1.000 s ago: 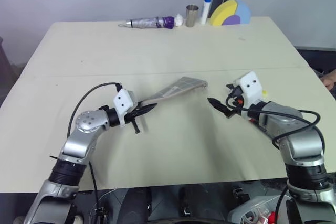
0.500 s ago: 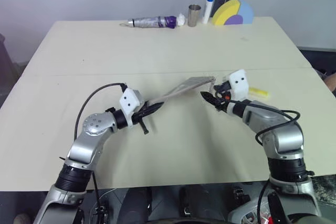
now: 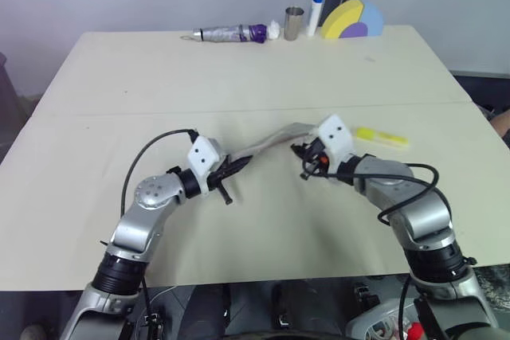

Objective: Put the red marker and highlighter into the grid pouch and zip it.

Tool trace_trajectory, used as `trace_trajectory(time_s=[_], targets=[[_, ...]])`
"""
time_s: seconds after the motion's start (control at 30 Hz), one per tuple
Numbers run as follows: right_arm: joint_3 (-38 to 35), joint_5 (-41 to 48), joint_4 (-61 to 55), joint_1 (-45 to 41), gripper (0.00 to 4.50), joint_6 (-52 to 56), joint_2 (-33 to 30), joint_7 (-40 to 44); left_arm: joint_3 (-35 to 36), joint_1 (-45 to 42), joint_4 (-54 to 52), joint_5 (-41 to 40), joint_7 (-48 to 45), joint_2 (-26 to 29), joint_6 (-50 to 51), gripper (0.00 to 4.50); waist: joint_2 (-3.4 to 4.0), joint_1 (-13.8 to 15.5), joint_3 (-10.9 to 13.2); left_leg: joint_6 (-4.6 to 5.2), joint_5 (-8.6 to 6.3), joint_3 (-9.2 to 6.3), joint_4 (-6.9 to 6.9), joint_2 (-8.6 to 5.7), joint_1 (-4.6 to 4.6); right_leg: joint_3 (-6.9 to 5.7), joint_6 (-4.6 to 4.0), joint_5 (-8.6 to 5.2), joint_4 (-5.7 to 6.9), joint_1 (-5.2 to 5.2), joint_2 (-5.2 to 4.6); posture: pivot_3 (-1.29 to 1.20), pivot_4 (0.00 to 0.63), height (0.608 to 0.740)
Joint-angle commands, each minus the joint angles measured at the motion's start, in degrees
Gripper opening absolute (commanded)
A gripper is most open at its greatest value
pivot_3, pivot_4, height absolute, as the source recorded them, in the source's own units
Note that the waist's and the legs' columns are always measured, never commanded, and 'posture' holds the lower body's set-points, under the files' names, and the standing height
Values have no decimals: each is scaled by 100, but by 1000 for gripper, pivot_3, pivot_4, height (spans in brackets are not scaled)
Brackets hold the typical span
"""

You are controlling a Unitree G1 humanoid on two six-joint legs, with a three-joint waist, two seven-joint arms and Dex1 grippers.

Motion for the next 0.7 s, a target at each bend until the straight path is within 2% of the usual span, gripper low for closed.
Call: trace_trajectory(time_s=[0.03,0.23,0.7], targets=[[320,-1,-483,-266,49,79,47,97,-182,-8,-269,77,32,-120,-35,0,0,-1,0,0,0,-1,0,0,0,0,0,0,0,0,0,0,150,740],[946,165,-1060,-588,49,465,77,402,-411,-29,-160,299,105,-294,-98,0,0,0,0,0,0,-1,1,0,0,0,0,0,0,0,0,0,150,740],[901,87,-1007,-838,49,590,-72,586,-557,-305,373,704,427,-933,-198,0,-1,11,0,0,0,-3,8,-1,-1,-2,0,0,3,2,-1,0,150,740]])
